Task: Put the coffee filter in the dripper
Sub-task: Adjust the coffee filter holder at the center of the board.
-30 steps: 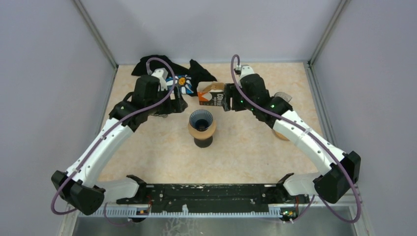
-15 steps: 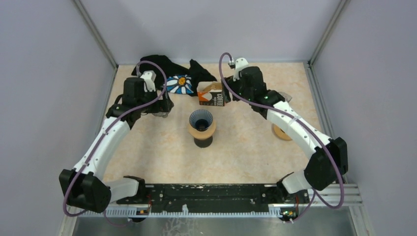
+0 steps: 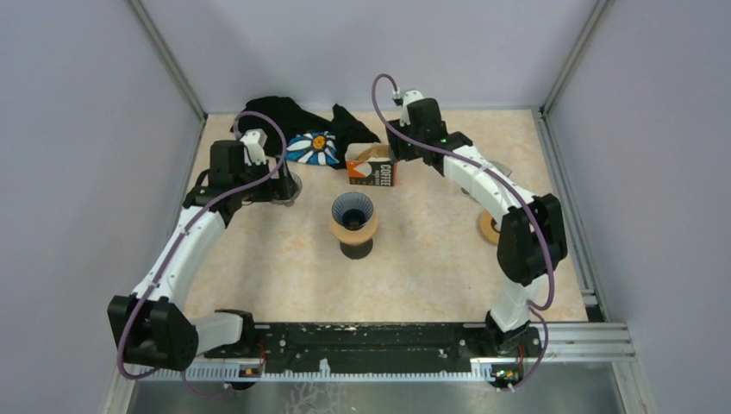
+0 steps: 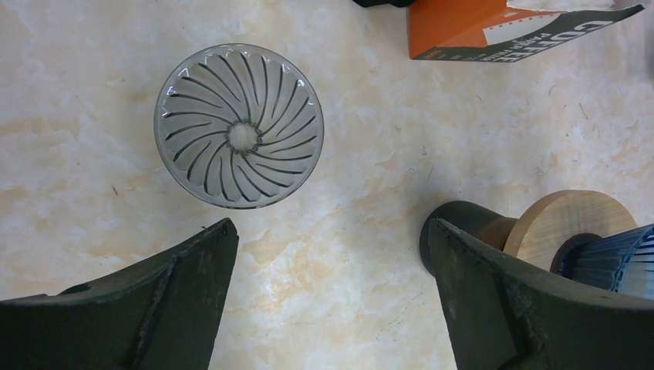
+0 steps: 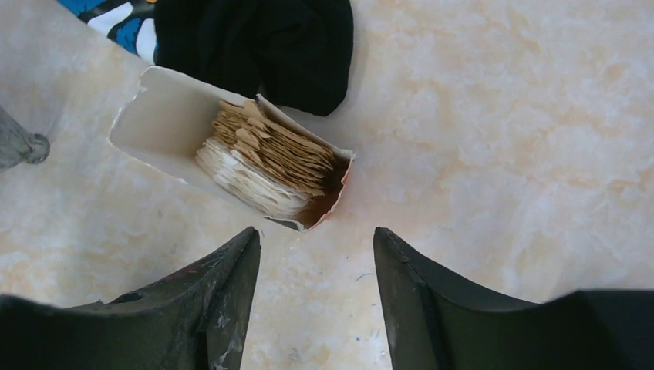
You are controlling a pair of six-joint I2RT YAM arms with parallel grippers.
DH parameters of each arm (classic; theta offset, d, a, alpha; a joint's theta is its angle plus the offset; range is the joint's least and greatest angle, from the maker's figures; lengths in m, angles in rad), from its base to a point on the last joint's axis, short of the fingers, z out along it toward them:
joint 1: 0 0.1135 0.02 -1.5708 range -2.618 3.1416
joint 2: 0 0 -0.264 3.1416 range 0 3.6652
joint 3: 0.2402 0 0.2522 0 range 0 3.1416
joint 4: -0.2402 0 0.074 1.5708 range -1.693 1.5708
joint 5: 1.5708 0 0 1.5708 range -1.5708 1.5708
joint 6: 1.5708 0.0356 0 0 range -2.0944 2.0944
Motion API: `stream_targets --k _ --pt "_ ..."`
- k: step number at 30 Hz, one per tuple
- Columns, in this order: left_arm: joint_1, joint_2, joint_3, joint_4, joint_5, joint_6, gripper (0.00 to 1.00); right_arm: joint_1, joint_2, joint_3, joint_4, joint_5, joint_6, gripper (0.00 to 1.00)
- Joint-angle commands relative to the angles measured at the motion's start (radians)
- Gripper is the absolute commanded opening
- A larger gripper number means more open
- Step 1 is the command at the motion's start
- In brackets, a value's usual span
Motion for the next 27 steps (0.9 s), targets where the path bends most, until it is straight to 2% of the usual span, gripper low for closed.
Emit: stream_targets --k 1,12,18,27 --pt "0.033 0.009 -0.007 0.032 0.055 0.002 0.98 -0.007 0.040 0.081 -0.025 0.076 0.185 0.54" --pt "0.066 0.019 -0.020 0.044 0.104 -0.005 0.99 -0.006 0.141 0.130 -0.055 0.096 0.327 0.41" --pt "0.070 0.024 -0.021 0.044 0.111 -0.005 0.99 -0.006 0.173 0.164 -0.088 0.105 0.311 0.33" --pt "0.075 0.030 -0.021 0.043 0.120 -0.001 0.99 -0.007 0.184 0.202 -0.160 0.112 0.217 0.13"
